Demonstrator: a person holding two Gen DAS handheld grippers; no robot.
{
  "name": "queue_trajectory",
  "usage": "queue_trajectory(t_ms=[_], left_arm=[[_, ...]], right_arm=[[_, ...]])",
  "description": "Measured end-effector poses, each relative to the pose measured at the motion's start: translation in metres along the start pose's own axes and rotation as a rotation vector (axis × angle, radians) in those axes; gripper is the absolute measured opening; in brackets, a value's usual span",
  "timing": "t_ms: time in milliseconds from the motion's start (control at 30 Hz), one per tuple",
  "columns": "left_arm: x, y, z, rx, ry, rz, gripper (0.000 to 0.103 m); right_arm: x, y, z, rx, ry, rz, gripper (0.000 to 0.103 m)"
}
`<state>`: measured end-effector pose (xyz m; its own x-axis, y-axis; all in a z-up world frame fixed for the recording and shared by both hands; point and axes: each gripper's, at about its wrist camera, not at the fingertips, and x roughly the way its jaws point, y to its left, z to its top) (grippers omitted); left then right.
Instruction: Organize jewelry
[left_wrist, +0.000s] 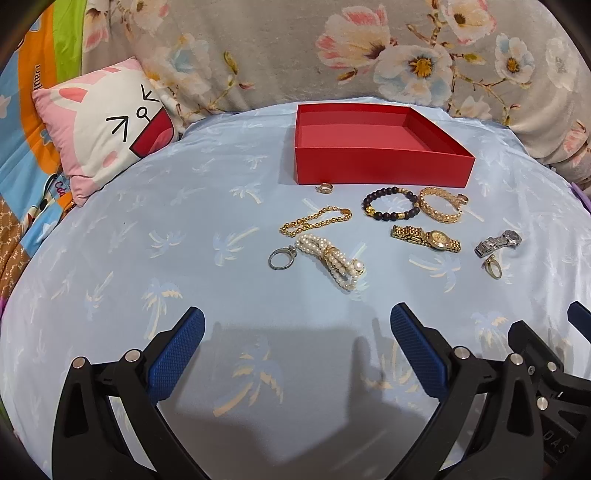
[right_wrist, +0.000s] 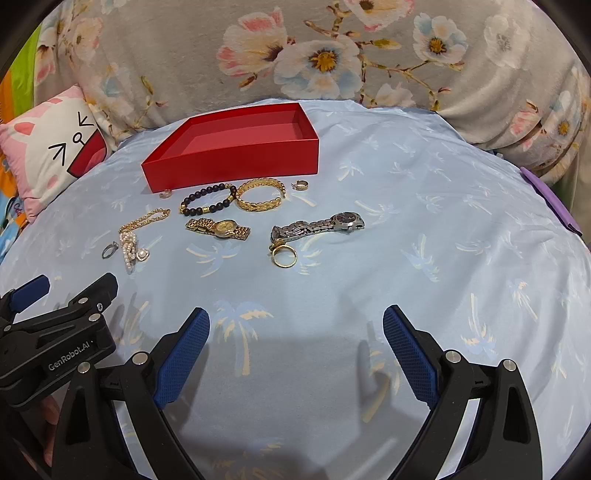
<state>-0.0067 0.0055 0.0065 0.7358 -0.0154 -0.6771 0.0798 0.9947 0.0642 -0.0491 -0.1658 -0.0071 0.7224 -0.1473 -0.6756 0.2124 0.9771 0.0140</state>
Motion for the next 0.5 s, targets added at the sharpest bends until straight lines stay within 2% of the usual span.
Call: queue_trajectory(t_ms=[500], left_arm=[[-0.0054, -0.0002, -0.001, 0.0, -0.026, -0.004, 0.098]], right_arm=[[-0.0054, -0.0036, 0.0015, 0.014, -0.025, 0.01, 0.093]])
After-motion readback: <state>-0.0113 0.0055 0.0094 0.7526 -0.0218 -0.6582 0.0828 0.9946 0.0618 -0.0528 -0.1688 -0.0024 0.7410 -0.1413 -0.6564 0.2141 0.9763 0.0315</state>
